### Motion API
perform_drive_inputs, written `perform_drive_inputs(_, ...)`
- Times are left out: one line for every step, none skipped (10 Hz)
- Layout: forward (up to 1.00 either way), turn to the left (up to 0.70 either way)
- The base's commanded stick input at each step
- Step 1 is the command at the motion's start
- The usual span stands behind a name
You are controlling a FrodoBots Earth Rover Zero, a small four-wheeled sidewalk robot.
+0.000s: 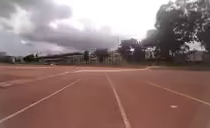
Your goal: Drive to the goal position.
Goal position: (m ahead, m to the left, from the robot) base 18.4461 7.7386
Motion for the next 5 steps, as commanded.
perform_drive_inputs(0.45,0.0)
perform_drive_inputs(0.45,0.0)
perform_drive_inputs(0.45,0.0)
perform_drive_inputs(0.45,0.0)
perform_drive_inputs(0.45,0.0)
